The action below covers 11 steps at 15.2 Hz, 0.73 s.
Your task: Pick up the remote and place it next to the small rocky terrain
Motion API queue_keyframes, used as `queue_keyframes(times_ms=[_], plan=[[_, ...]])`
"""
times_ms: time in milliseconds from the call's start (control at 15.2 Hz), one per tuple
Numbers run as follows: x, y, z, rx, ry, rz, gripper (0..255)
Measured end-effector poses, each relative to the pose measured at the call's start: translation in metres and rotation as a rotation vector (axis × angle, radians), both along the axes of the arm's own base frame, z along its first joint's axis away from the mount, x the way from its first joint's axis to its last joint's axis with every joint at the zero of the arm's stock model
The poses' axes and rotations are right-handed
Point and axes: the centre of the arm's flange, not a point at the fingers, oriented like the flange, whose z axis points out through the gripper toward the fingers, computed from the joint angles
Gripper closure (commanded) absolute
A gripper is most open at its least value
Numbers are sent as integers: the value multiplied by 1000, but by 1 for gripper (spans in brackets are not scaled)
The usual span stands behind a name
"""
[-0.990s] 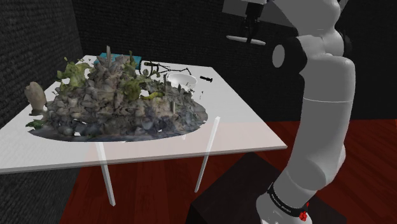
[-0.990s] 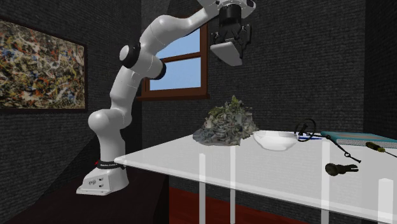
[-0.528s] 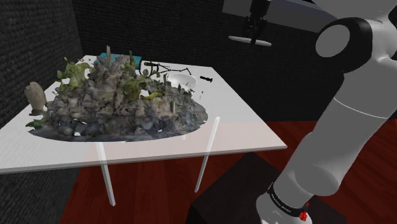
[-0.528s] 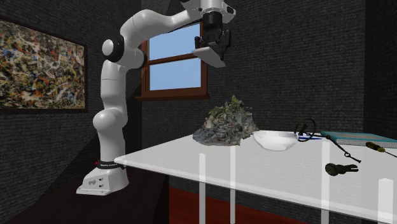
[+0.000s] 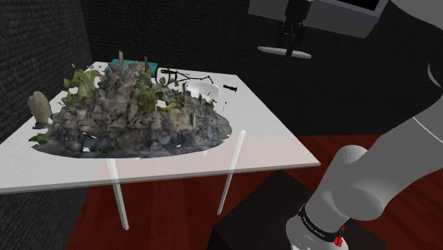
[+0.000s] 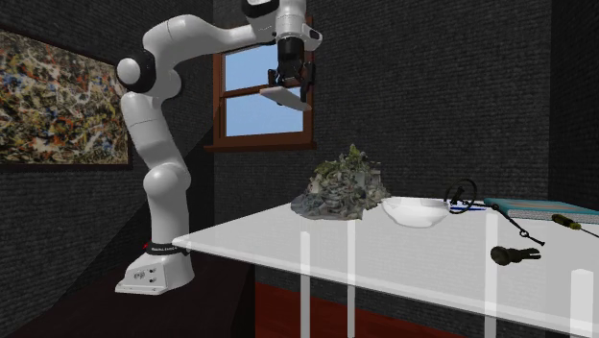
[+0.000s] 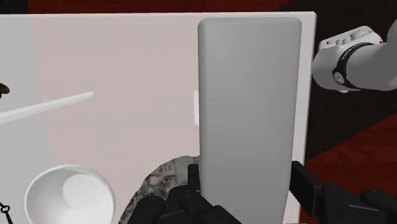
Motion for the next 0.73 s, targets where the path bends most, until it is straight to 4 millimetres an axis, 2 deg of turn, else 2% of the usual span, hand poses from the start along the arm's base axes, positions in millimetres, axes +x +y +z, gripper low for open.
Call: queue_keyframes(times_ms=[198, 660, 726], plan=[[-23, 31, 5, 0, 1, 0, 255], [-87, 100, 3, 0, 0, 0, 255], [-90, 105, 1, 0, 0, 0, 255]])
